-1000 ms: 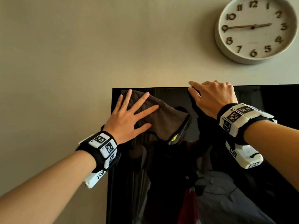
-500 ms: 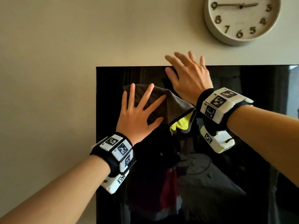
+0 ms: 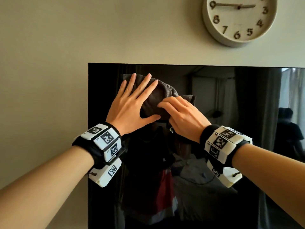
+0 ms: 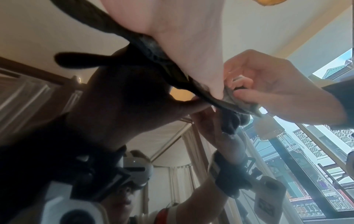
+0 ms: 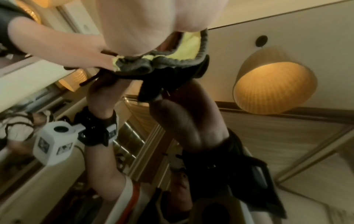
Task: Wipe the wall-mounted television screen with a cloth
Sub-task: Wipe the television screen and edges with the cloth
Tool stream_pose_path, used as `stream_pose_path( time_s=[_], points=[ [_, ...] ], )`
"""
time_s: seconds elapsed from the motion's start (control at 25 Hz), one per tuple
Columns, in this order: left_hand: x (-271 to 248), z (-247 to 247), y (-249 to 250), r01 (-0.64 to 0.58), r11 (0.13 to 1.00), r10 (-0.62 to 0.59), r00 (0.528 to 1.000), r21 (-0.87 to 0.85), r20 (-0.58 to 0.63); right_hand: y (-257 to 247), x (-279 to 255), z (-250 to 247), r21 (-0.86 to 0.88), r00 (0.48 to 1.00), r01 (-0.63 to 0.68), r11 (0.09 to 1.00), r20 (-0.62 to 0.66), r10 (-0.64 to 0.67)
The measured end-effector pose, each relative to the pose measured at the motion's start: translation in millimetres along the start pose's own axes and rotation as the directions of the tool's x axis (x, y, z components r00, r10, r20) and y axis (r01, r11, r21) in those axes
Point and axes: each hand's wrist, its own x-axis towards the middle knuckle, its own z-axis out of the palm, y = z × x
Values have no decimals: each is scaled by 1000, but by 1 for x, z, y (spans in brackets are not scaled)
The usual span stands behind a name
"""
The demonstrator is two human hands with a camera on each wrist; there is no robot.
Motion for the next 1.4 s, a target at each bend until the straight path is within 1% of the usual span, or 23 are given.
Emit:
stream_pose_path(
  time_s=[0.08,0.12,0.2,0.28,0.32,0.4,0.48,0.52,0.6,0.72,0.8,0.92,0.96,1.08,1.12,1.16,1.24,1.28,1.32,1.36,1.4],
  points=[
    [-2,-4,-8,-52,997,52,999,-66,12,-5,13,2,-76,994,-106,991,-20,105],
    [-3,-7,-13,-70,992,73,997,-103,24,-7,19,4,-120,990,-137,983,-37,133],
    [-6,-13,-23,-93,983,101,994,-159,44,-10,25,10,-194,992,-121,974,-63,111],
    [-13,-17,-32,-126,982,133,990,-141,39,-9,30,15,-179,998,-61,982,-39,55],
    [-18,-18,-35,-143,984,147,989,-105,32,-6,31,15,-154,999,-53,987,-11,51],
    [-31,-18,-35,-137,990,137,990,-26,16,3,23,10,-200,994,-89,976,44,100],
    [-42,-15,-31,-91,995,90,995,31,43,15,7,2,-248,985,-164,955,10,172],
    [-46,-13,-29,-69,996,65,994,50,82,19,0,-3,-216,973,-228,950,-27,227],
    [-50,-8,-26,-42,996,29,989,83,146,20,-8,-6,-122,934,-357,926,-72,351],
    [-49,-2,-27,-18,994,1,988,109,157,7,-6,4,-127,892,-452,883,-62,448],
    [-48,-1,-27,-10,995,-6,987,103,159,4,-10,9,-131,885,-466,875,-57,462],
    [-48,-1,-25,3,995,-18,988,99,155,12,-15,7,-151,861,-508,848,-92,500],
    [-47,-1,-22,13,996,-26,988,86,152,10,-16,6,-145,862,-507,850,-78,501],
    [-44,-3,-12,49,997,-56,990,54,130,-1,-21,8,-143,917,-396,907,-8,399],
    [-41,-3,-5,33,997,-40,992,63,117,2,-24,8,-116,908,-419,901,-27,419],
    [-37,-1,3,11,997,-19,994,76,110,7,-28,6,-62,863,-503,862,-83,498],
    [-28,3,25,-8,997,-1,994,79,107,16,-31,4,82,684,-699,710,-213,698],
    [-22,6,37,0,998,-7,995,66,100,16,-32,5,100,640,-734,672,-230,734],
    [-17,10,49,21,999,-25,995,44,93,12,-35,7,66,663,-722,688,-214,717],
    [-13,12,58,44,999,-46,995,21,90,9,-40,11,8,718,-682,731,-182,672],
    [-11,14,66,65,998,-66,993,4,94,10,-51,13,-46,762,-641,766,-157,628]
  ],
)
